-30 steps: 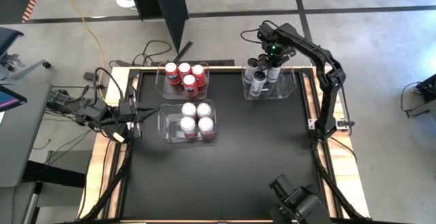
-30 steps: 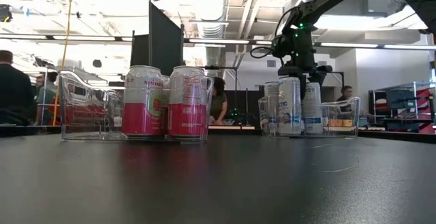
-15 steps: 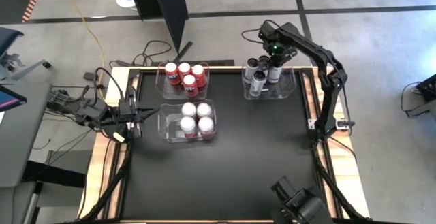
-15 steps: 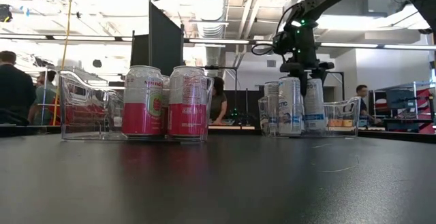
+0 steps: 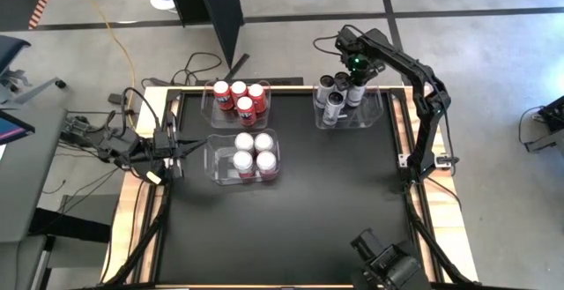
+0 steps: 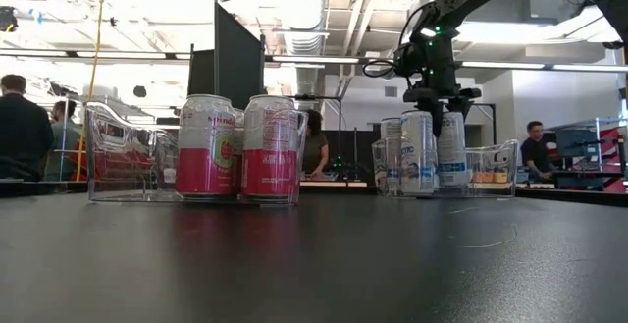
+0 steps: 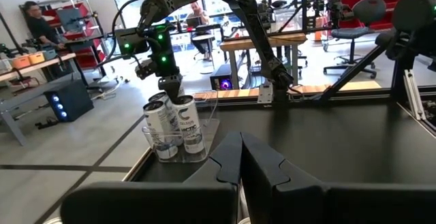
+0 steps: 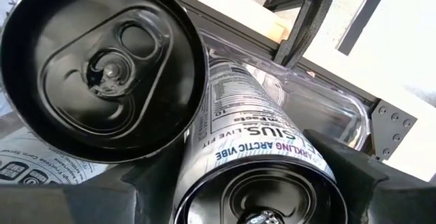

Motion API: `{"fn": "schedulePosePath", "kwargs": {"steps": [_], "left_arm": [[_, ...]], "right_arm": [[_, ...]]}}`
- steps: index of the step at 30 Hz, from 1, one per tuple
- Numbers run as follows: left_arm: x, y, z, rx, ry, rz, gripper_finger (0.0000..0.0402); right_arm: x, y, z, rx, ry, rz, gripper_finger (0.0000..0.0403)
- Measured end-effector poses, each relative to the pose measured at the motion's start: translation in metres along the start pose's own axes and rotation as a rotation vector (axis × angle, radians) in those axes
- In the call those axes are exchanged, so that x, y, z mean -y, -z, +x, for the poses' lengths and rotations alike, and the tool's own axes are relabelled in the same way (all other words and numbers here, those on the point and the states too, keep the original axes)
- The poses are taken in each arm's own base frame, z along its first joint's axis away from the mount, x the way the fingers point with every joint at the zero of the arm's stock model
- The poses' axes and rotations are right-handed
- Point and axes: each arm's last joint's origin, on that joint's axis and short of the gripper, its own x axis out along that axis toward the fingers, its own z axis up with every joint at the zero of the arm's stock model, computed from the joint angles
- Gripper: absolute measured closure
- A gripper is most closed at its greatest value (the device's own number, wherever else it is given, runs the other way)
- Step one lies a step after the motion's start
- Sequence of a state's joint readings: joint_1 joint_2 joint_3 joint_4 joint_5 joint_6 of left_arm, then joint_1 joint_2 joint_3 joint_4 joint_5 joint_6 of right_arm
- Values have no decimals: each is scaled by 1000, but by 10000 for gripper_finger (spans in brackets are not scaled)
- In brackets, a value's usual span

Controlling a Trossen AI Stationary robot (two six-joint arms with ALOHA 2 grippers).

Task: Sort soda cans
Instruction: Put the white-blue soda can into the top right transparent bin

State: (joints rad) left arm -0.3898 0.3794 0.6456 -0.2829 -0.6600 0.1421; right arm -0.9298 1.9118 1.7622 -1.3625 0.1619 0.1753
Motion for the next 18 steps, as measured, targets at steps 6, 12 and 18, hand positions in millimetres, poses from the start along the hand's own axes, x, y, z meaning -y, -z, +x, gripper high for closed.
{"fn": "schedulePosePath", "kwargs": {"steps": [6, 12, 18], "left_arm": [[0, 0, 0, 0, 0, 0, 401], [0, 0, 0, 0, 0, 0, 401], [0, 0, 0, 0, 1, 0, 401]], "right_arm": [[-1, 0, 0, 5, -1, -3, 95], [-5, 0, -1, 14, -5, -6, 63], [-5, 0, -1, 11, -3, -6, 44]]}}
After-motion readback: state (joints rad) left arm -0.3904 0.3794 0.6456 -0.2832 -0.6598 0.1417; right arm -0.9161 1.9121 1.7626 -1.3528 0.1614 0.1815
